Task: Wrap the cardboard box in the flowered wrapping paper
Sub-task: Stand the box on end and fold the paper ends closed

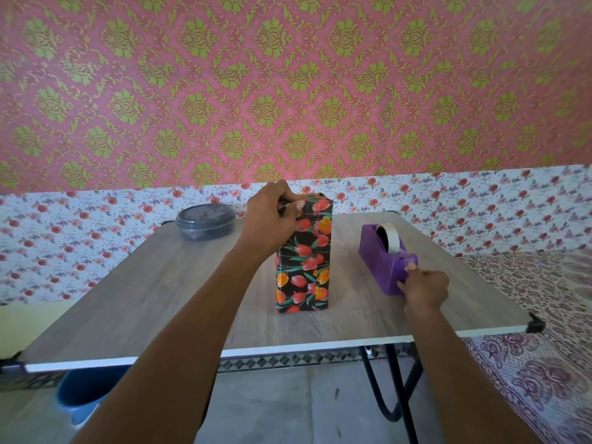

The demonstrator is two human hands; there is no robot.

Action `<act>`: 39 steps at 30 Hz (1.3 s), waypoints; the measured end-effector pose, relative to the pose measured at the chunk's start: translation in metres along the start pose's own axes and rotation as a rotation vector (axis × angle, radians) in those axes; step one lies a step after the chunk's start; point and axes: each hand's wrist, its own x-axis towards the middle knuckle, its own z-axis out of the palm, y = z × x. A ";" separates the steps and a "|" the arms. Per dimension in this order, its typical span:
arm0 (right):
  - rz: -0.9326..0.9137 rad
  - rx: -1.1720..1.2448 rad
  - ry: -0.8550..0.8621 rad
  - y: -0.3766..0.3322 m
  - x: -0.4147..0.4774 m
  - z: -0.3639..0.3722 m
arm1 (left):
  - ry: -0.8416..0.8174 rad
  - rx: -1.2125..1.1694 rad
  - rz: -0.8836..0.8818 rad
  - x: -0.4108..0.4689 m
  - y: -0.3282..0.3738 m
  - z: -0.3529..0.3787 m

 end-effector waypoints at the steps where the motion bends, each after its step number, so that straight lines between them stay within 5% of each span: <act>1: -0.002 -0.020 0.011 0.004 0.000 -0.001 | 0.000 -0.007 -0.004 0.000 0.000 0.000; 13: -0.311 0.128 -0.139 0.017 -0.026 -0.014 | -0.016 -0.007 0.030 -0.002 0.008 -0.003; 20: -0.560 0.200 -0.370 -0.062 -0.054 -0.001 | -0.056 -0.270 -0.038 0.002 0.005 -0.015; 27: -0.716 0.185 -0.571 -0.151 -0.087 0.036 | 0.093 -0.183 -0.094 0.000 0.000 -0.006; 34: -0.223 0.099 -0.738 -0.190 -0.096 0.070 | 0.066 -0.254 0.005 -0.005 0.002 -0.005; 39: -0.182 -0.027 -0.737 -0.189 -0.091 0.075 | 0.063 -0.300 -0.015 -0.009 -0.001 -0.008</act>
